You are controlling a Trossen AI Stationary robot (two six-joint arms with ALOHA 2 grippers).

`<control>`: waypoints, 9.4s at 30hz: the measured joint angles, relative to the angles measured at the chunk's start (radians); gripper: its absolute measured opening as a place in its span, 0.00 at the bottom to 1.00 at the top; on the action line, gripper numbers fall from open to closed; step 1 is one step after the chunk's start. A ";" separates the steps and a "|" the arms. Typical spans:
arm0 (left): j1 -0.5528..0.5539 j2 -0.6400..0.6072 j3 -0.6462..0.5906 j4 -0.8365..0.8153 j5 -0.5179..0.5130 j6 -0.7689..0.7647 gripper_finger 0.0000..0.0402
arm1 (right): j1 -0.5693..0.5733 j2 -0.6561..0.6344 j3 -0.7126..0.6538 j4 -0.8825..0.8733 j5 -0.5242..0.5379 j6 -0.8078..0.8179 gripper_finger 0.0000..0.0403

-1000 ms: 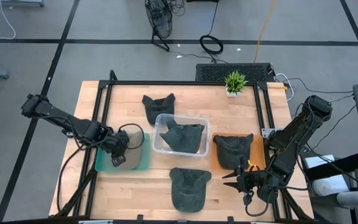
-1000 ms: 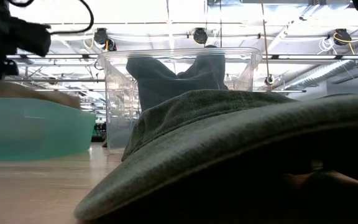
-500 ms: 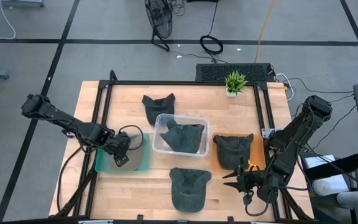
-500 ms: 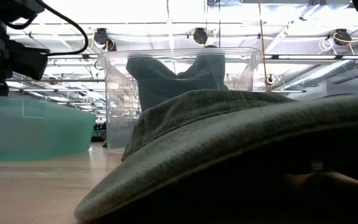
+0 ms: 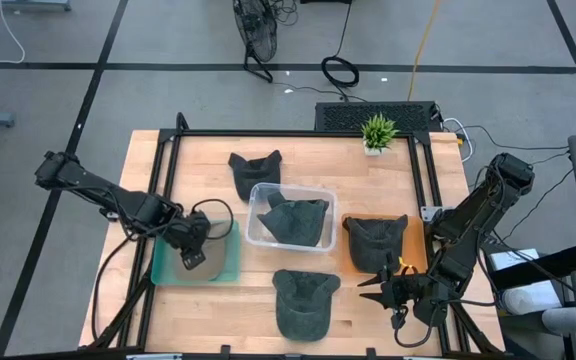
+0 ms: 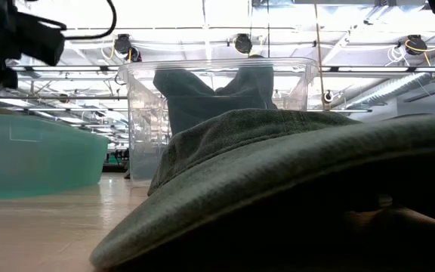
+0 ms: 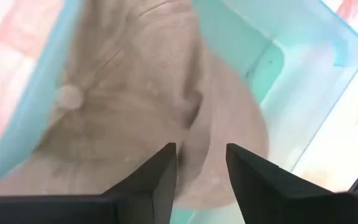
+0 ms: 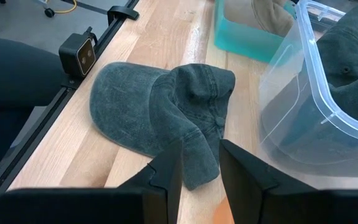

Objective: Pick & Place hat
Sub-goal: Put the brown cap into the green bin, then adjust the green bin

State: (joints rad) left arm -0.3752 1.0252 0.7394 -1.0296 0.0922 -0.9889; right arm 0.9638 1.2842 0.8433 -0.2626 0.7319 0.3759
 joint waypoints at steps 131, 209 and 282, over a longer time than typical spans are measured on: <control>0.229 0.205 0.384 -0.398 -0.591 0.272 0.22 | 0.000 -0.002 -0.056 0.077 0.056 -0.082 0.23; -0.464 0.591 0.287 -0.200 -0.174 -0.176 0.22 | 0.005 -0.064 -0.057 0.176 0.079 -0.101 0.23; -0.273 0.591 0.350 -0.009 -0.589 0.331 0.46 | 0.008 -0.064 -0.057 0.176 0.074 -0.089 0.23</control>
State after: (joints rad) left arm -0.6484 1.6165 1.0889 -1.0388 -0.4971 -0.6578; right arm 0.9718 1.2205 0.7864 -0.0868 0.8059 0.2871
